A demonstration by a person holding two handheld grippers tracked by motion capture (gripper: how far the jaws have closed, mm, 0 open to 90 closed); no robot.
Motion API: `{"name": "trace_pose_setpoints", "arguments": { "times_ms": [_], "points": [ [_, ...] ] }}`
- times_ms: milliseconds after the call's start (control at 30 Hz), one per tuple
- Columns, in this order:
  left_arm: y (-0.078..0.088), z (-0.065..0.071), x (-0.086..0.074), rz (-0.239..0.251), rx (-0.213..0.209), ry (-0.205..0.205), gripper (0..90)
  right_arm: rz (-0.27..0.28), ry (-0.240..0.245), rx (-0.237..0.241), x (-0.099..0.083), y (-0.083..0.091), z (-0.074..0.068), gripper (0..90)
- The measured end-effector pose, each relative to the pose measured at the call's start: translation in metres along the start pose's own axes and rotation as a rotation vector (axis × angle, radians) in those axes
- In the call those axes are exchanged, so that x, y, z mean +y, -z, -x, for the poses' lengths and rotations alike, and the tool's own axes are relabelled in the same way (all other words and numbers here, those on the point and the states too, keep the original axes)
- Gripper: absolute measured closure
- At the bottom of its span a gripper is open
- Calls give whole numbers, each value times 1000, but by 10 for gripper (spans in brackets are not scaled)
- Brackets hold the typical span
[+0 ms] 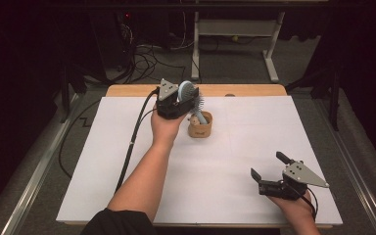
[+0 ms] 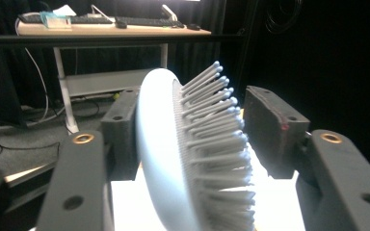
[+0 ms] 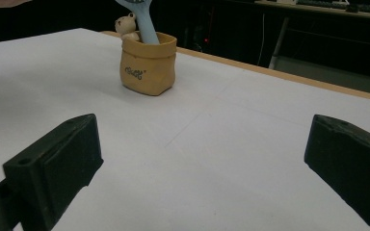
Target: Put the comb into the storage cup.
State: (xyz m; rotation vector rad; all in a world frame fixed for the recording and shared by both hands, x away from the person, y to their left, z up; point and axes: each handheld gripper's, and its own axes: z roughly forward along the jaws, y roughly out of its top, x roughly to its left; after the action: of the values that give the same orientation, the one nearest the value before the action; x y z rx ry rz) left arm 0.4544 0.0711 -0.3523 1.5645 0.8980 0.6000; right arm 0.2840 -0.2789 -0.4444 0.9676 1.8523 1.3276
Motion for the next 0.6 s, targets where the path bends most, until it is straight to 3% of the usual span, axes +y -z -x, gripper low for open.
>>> {"name": "trace_pose_setpoints", "arguments": {
  "times_ms": [600],
  "points": [
    [2,-5,0,-29,19,-4,376,-1,-3,-2,0,0,0,0]
  ]
}}
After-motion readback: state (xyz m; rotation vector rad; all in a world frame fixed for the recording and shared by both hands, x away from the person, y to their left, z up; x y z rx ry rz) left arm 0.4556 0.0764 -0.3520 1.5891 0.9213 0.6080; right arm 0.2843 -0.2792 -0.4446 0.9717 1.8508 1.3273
